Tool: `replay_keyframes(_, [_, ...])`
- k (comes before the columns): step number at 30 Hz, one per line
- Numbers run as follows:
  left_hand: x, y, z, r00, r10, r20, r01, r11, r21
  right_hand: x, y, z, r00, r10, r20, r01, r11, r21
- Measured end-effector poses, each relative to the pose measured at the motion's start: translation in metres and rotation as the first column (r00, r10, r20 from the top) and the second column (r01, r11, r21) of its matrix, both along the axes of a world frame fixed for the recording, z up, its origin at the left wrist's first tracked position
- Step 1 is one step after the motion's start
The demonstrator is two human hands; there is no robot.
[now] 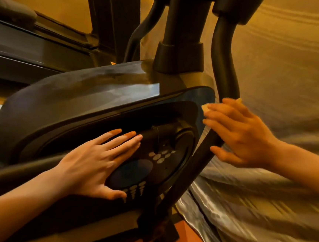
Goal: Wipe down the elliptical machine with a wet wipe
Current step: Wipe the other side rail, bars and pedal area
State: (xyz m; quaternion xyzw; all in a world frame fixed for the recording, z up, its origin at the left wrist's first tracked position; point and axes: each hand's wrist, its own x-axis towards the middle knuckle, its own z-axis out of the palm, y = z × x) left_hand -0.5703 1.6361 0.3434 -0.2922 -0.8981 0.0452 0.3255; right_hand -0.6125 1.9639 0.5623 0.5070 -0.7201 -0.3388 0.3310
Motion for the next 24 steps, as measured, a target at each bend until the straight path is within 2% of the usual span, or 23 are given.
replay_keyframes(5, [0.001,0.001,0.002,1.000,0.011,0.014,-0.010,0.999,-0.054,0.016,0.028,-0.084,0.987,-0.123,0.101,0.103,0.978,0.182])
replay_keyframes(8, [0.002,0.002,0.002,1.000,0.027,0.010,-0.026,0.996,-0.088,0.017,0.032,-0.107,0.989,-0.104,0.108,0.075,0.965,0.250])
replay_keyframes(10, [0.000,0.002,0.002,0.999,0.031,0.007,-0.031,0.994,-0.102,0.014,0.030,-0.094,0.999,-0.045,-0.002,0.045,0.979,0.198])
replay_keyframes(12, [0.000,0.003,0.002,0.999,0.039,0.011,-0.038,0.993,-0.114,0.008,0.027,-0.077,0.987,-0.056,-0.149,0.067,0.995,0.074])
replay_keyframes(14, [0.001,0.003,0.002,0.999,0.045,0.021,-0.042,0.992,-0.123,0.005,0.027,-0.087,0.978,-0.113,-0.178,0.111,0.994,-0.021])
replay_keyframes(16, [0.001,0.002,0.003,0.999,0.042,0.030,-0.038,0.992,-0.124,0.010,0.028,-0.127,0.982,-0.178,-0.067,0.179,0.984,0.012])
replay_keyframes(19, [0.001,0.001,0.001,0.999,0.046,0.023,-0.043,0.991,-0.126,0.015,0.041,-0.200,0.943,-0.304,0.138,0.270,0.937,0.221])
replay_keyframes(21, [0.000,0.002,0.001,0.999,0.043,0.027,-0.039,0.991,-0.126,0.012,0.044,-0.220,0.944,-0.291,0.158,0.244,0.934,0.262])
replay_keyframes(24, [0.001,0.002,0.003,0.998,0.046,0.042,-0.040,0.990,-0.136,0.010,0.036,-0.198,0.962,-0.256,0.097,0.238,0.956,0.170])
